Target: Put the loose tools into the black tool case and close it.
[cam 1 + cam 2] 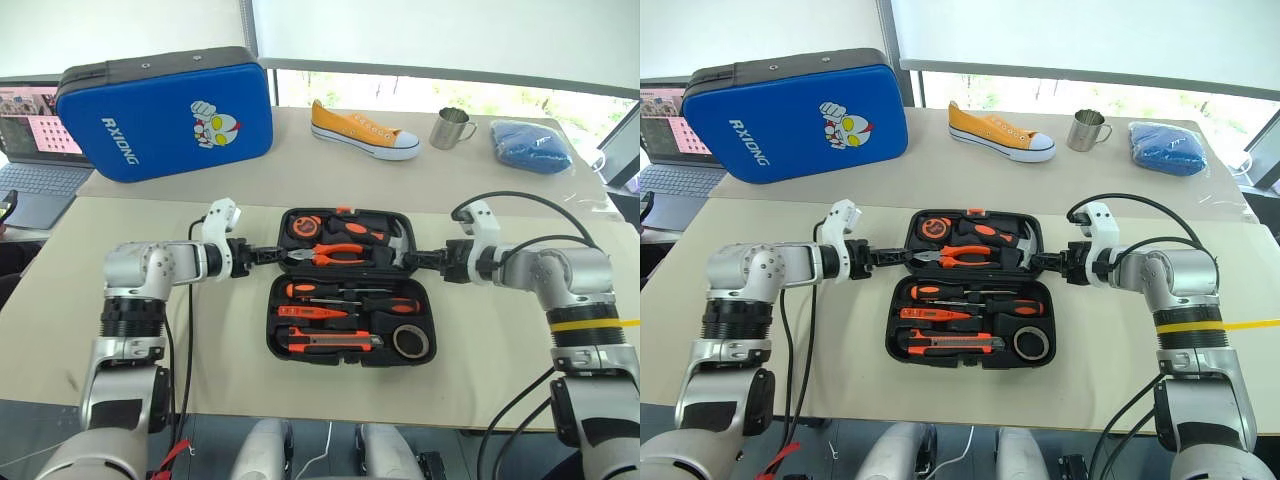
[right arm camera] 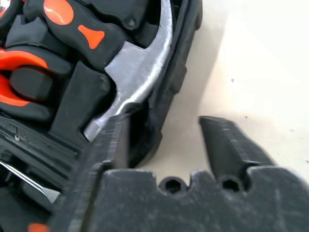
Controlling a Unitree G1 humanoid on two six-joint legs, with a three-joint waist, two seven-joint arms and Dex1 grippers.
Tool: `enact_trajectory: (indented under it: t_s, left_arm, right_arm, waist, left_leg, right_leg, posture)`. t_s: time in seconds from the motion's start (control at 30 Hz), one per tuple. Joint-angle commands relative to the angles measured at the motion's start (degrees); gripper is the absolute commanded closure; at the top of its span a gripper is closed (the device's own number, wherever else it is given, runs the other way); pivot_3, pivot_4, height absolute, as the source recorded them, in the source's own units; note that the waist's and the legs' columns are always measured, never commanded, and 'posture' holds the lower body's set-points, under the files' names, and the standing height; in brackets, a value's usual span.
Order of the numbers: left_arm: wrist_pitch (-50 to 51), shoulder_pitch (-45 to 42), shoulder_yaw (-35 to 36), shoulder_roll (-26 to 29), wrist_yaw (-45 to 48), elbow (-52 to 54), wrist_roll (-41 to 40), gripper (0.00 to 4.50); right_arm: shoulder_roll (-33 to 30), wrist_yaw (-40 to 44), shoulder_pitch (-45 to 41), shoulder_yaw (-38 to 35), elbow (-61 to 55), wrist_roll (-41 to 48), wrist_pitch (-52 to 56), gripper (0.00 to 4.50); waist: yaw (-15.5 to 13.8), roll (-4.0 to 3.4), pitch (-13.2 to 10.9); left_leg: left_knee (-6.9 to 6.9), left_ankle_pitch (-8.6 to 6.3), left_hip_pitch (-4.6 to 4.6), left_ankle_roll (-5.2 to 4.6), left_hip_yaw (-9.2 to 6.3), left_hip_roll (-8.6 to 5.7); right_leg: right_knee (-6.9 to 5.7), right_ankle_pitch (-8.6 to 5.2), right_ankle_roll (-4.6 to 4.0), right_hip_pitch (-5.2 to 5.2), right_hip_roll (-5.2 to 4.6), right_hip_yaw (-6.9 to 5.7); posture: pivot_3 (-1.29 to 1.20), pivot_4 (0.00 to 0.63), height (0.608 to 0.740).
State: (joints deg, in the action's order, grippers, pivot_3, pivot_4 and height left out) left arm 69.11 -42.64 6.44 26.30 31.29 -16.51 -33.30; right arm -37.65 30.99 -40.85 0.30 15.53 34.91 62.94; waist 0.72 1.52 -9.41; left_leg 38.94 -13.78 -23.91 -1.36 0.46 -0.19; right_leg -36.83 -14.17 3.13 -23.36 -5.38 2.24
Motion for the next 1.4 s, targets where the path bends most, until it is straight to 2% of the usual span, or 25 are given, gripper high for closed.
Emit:
enact_trajectory:
  t_s: [0.03, 0.13, 0.23, 0.27, 0.47, 0.67, 0.83, 1.0, 1.23, 1.4]
  left_arm:
    - [-1.07, -1.2, 0.35, -0.84, -0.02, -0.45, 0.57, 2.21]
    - [-1.39, -1.39, 0.42, -1.39, -0.24, -1.38, 1.05, 3.38]
    - [-1.66, -1.75, 0.65, -1.73, -0.19, -2.41, 1.42, 4.38]
    - [-1.72, -1.86, 0.73, -1.85, -0.15, -2.69, 1.52, 4.49]
    - [-2.08, -0.99, 0.24, -2.45, 1.36, -0.96, 1.36, 4.49]
    - [-8.18, 3.63, -1.92, -2.45, 5.18, 8.66, 1.16, 4.49]
    - [-30.14, 10.64, -6.33, -2.86, 7.26, 18.37, 8.85, 4.49]
    - [-44.91, 16.99, -9.47, -3.76, 6.6, 22.36, 15.9, 4.49]
    - [-63.56, 24.9, -11.05, -4.82, 3.09, 21.92, 25.29, 4.49]
    - [-76.72, 27.6, -9.43, -4.92, -1.55, 17.88, 31.02, 4.49]
  right_arm:
    - [0.03, 2.13, -0.99, -0.46, -0.22, -1.91, -2.02, 3.4]
    - [1.06, 2.5, -1.16, -1.38, -0.21, -2.49, -2.29, 4.43]
    - [1.32, 3.38, -1.04, -1.38, -0.74, -3.43, -2.59, 4.5]
    - [1.35, 3.75, -0.81, -1.3, -1.16, -3.71, -2.78, 4.5]
    - [1.43, 5.32, 1.8, -1.87, -5.84, -4.47, -4.9, 4.5]
    - [3.09, 4.67, 5.12, -4.32, -12.46, -5.13, -11.43, 4.5]
    - [4.64, 2.74, 9.82, -4.35, -20.01, -10.43, -22.85, 4.5]
    - [4.77, 2.09, 15.61, -2.5, -23.26, -17.77, -35.38, 4.5]
    - [6.17, -0.46, 25.62, -2.65, -25.47, -25.47, -51.32, 4.5]
    - [5.48, -3.39, 33.05, -0.99, -22.99, -35.02, -69.24, 4.5]
  waist:
    - [0.01, 0.0, 0.0]
    - [0.05, 0.0, 0.0]
    - [0.07, -0.03, 0.02]
    - [0.08, -0.03, 0.02]
    - [0.0, -0.03, 0.02]
    - [0.04, -0.03, 0.02]
    - [-0.02, -0.03, 0.02]
    - [-0.4, -0.03, 0.02]
    - [-0.7, -0.03, 0.02]
    - [-0.81, -0.03, 0.02]
  left_leg:
    - [0.0, 0.0, 0.0, 0.0, 0.0, 0.0]
    - [0.01, 0.0, 0.01, 0.0, 0.0, 0.01]
    - [0.02, 0.01, 0.11, 0.02, 0.0, 0.0]
    - [0.02, 0.02, 0.14, 0.03, 0.0, -0.01]
    - [0.03, 0.04, 0.21, 0.06, -0.01, 0.0]
    - [0.01, 0.03, 0.11, 0.06, -0.01, 0.01]
    - [-0.04, 0.04, -0.01, 0.08, 0.04, 0.0]
    - [0.04, 0.18, -0.51, 0.16, 0.09, -0.02]
    - [0.01, 0.17, -0.47, 0.13, 0.13, 0.0]
    - [0.01, 0.16, -0.4, 0.13, 0.15, 0.01]
  right_leg:
    - [-0.01, 0.0, 0.0, -0.01, 0.0, 0.0]
    - [-0.02, 0.0, 0.0, 0.01, 0.0, 0.0]
    - [-0.05, 0.01, -0.01, 0.05, 0.0, 0.03]
    - [-0.04, 0.01, -0.01, 0.07, 0.0, 0.04]
    - [-0.01, 0.01, -0.01, 0.1, 0.0, 0.05]
    - [-0.2, 0.01, -0.01, 0.0, -0.01, 0.07]
    - [-0.2, 0.01, -0.02, -0.2, -0.04, 0.14]
    - [-0.22, 0.08, -0.08, -0.82, -0.06, 0.18]
    - [-0.19, 0.08, -0.07, -0.76, -0.05, 0.17]
    - [-0.15, 0.08, -0.07, -0.74, -0.03, 0.18]
  posture:
    - [0.0, 0.15, 0.739]
    - [0.0, 0.15, 0.739]
    - [0.0, 0.15, 0.739]
    - [0.0, 0.15, 0.739]
    - [0.0, 0.15, 0.739]
    - [0.0, 0.15, 0.739]
    - [0.0, 0.15, 0.739]
    - [0.0, 0.15, 0.739]
    - [0.0, 0.15, 0.739]
    - [0.0, 0.15, 0.739]
